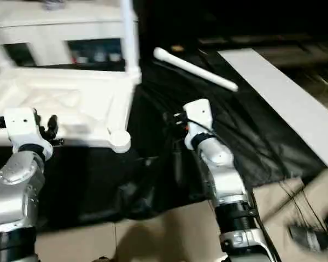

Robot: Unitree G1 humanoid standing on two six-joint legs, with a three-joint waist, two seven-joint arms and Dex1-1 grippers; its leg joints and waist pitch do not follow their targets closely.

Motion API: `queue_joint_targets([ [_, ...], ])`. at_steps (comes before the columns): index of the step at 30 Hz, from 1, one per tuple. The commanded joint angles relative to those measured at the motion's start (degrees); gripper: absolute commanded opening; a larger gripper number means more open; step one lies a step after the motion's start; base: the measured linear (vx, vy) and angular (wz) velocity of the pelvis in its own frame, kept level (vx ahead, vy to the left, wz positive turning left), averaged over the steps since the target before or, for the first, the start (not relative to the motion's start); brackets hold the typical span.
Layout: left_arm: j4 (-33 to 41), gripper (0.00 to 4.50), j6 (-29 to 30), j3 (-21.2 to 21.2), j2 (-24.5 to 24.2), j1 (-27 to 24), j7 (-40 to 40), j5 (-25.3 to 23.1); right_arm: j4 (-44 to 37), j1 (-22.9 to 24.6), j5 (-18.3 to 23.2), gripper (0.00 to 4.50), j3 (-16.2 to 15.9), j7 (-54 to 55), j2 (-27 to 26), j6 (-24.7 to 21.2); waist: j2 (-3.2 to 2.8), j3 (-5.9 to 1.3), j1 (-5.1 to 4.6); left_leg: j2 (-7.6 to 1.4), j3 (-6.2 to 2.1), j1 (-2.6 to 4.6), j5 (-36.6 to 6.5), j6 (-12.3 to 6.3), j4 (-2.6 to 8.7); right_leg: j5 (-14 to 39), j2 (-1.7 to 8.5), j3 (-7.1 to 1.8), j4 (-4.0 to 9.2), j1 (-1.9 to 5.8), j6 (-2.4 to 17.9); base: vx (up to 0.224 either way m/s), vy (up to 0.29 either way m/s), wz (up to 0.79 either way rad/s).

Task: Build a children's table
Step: Move to table

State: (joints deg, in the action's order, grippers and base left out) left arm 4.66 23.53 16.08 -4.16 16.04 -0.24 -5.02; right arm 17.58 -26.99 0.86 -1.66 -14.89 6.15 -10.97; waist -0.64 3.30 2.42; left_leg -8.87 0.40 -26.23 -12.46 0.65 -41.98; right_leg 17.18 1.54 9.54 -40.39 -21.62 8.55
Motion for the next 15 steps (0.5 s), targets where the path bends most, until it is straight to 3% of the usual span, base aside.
queue_joint_targets([
  [1, -0.16, 1.94, 0.25, -0.02, 0.03, -0.4, 1.27, -0.53, -0.62, -0.77, 0.18, 3.96, -1.34, -0.9, -0.86, -2.14, 1.34, -1.54, 1.46, 1.03, 7.23, -0.38, -11.12, -4.69, -7.32, 29.66, 12.02, -1.74, 14.11, 2.83, 9.77, -0.024, -0.23, 0.43],
  [2, 0.13, 1.94, -0.45, -0.51, -0.14, -0.63, 1.91, -0.95, -1.41, -0.29, -0.08, 3.96, -2.02, -1.62, -0.92, -2.86, 1.4, -2.09, 1.42, -0.05, 7.6, 0.5, -12.74, -4.46, -6.66, 29.26, 13.04, -1.27, 13.81, 3.27, 8.12, -0.024, -0.23, 0.43],
  [3, 0.13, 1.94, -0.45, -0.51, -0.14, -0.63, 1.91, -0.95, -1.41, -0.29, -0.08, 3.96, -2.02, -1.62, -0.92, -2.86, 0.11, -3.51, 1.68, -2.47, 7.16, 1.03, -14.46, -5.93, -1.98, 22.98, 13.44, -0.86, 13.51, 6.51, 5.0, -0.01, -0.231, 0.55],
  [4, 0.62, 1.94, -0.27, -0.65, 0.14, -0.74, 2.55, -1.17, -1.73, 0.02, 0.2, 3.96, -2.08, -2.09, -0.97, -3.43, -2.28, -4.7, 1.81, -7.53, 3.05, 4.14, -7.42, -8.57, 5.18, 9.1, 8.68, 3.72, 11.88, 7.37, -1.51, 0.012, -0.241, 0.67],
  [5, 0.92, 1.94, -0.36, -0.83, 0.22, -0.87, 3.01, -1.54, -1.8, 0.14, 0.32, 3.96, -2.08, -2.13, -0.87, -3.62, -3.53, -5.51, 1.11, -14.83, -4.38, 7.95, -3.3, -14.34, 9.73, 4.49, 4.99, 3.81, 2.99, 3.4, -4.97, 0.012, -0.241, 0.67],
  [6, 1.25, 1.94, -0.22, -0.69, 0.49, -0.99, 3.38, -1.41, -1.72, 0.22, 0.53, 3.96, -2.09, -2.2, -0.71, -3.7, -2.49, -5.07, -0.03, -15.55, -6.8, 10.89, 8.38, -22.5, 9.29, 11.07, 2.74, -0.79, -4.59, -4.6, -4.84, 0.033, -0.25, 0.64],
  [7, 1.6, 1.94, 0.03, -0.34, 0.87, -1.1, 3.62, -0.91, -1.58, 0.27, 0.71, 3.96, -2.1, -2.34, -0.54, -3.69, -1.49, -5.21, -1.47, -13.8, -7.61, 10.88, 17.48, -26.53, 7.96, 11.03, 2.92, -2.71, -6.67, -7.12, -4.49, 0.016, -0.252, 0.62],
  [8, 1.84, 1.94, 0.06, -0.27, 0.93, -1.33, 3.79, -0.65, -1.42, 0.33, 0.76, 3.96, -2.11, -2.42, -0.4, -3.66, -2.35, -4.91, 0.15, -11.44, -8.24, 10.31, 31.65, -32.14, 7.17, 9.05, 3.44, -5.68, -7.39, -8.59, -3.02, 0.016, -0.252, 0.62],
  [9, 2.02, 1.94, 0.16, -0.33, 0.86, -1.61, 3.92, -0.74, -1.31, 0.35, 0.72, 3.96, -2.12, -2.51, -0.32, -3.64, -1.83, -5.01, -0.08, -6.52, -6.91, 8.01, 35.81, -31.34, 7.84, 5.14, 2.05, -6.58, -6.27, -7.24, -2.4, -0.043, -0.277, 0.57],
  [10, 2.16, 2.12, 0.09, -0.43, 0.8, -1.91, 4.01, -0.8, -1.21, 0.32, 0.66, 3.96, -2.1, -2.59, -0.32, -3.7, -1.19, -5.03, 0.3, -3.93, -6.2, 7.2, 33.35, -29.77, 7.95, 3.17, 1.31, -6.94, -4.19, -6.35, -1.03, -0.051, -0.345, 0.59],
  [11, 2.35, 2.3, 0.04, -0.48, 0.8, -2.15, 4.14, -0.82, -1.13, 0.23, 0.7, 3.96, -2.03, -2.64, -0.37, -3.85, 1.06, -4.58, -0.01, 0.48, -5.0, 5.15, 20.67, -26.9, 9.25, -0.62, 1.12, -7.43, 0.82, -2.82, 6.31, -0.051, -0.345, 0.59],
  [12, 2.81, 2.3, 0.2, -0.65, 0.75, -2.47, 4.36, -0.94, -1.24, 0.05, 0.88, 3.96, -1.95, -2.71, -0.47, -4.32, 3.35, -4.58, 0.82, 5.36, -1.22, -0.05, 9.92, -23.78, 3.17, -6.17, 5.3, -7.7, 6.84, 2.28, 21.81, -0.039, -0.373, 0.67],
  [13, 3.23, 2.3, 0.41, -0.82, 0.67, -2.69, 4.37, -1.06, -1.32, -0.06, 0.99, 3.96, -1.9, -2.77, -0.54, -4.6, 4.34, -4.59, 3.35, 5.38, 5.83, -1.35, -6.39, -14.93, -7.05, -3.15, 8.63, -7.62, 10.53, 3.71, 27.66, -0.061, -0.38, 0.61],
  [14, 3.48, 2.45, 0.56, -0.7, 0.7, -2.82, 4.54, -1.02, -1.22, -0.13, 1.07, 3.96, -1.86, -2.79, -0.64, -4.66, 4.07, -3.25, 3.16, 3.07, 7.01, -1.07, -11.21, -7.62, -8.07, 4.59, 10.58, -4.7, 11.0, 2.93, 20.02, -0.061, -0.38, 0.61],
  [15, 3.64, 2.45, 0.66, -0.62, 0.72, -2.91, 4.65, -0.99, -1.16, -0.17, 1.12, 3.96, -1.84, -2.8, -0.7, -4.69, 3.7, -2.94, 2.96, 1.89, 7.48, 0.05, -13.01, -5.91, -7.47, 9.27, 12.4, -3.76, 11.84, 2.83, 16.81, -0.066, -0.383, 0.54],
])
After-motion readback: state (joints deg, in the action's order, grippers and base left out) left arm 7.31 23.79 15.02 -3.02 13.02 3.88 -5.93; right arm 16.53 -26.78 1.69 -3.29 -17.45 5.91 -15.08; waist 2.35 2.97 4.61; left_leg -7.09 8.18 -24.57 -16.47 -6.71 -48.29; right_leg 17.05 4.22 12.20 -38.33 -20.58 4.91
